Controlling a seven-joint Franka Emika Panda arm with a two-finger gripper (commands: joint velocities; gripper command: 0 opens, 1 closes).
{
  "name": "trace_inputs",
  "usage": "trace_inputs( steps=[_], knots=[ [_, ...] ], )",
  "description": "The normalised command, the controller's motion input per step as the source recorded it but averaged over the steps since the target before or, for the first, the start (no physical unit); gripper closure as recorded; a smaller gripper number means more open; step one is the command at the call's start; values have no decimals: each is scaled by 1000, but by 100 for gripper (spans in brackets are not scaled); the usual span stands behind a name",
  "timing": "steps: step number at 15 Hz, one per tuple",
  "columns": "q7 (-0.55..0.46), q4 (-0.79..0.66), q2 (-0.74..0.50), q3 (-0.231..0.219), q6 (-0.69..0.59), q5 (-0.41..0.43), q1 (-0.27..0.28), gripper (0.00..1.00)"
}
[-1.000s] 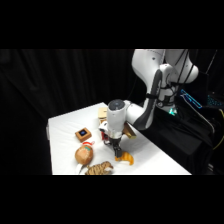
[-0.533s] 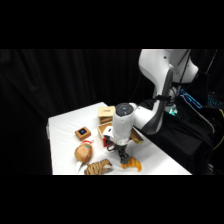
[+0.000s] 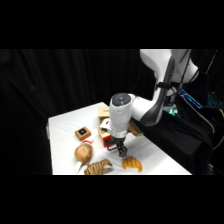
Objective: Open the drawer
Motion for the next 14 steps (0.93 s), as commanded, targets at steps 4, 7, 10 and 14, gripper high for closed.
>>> trace_inputs(
  steps=[4,7,10,14],
  knots=[
    [-180,-189,-460,167,-259,-81,-207,0],
    [-236,-210,-517,203,-260,-16,-240,0],
    [-293,-173,-470,201,-256,63,-256,0],
    [-359,-116,-357,167,-216,143,-239,0]
  ],
)
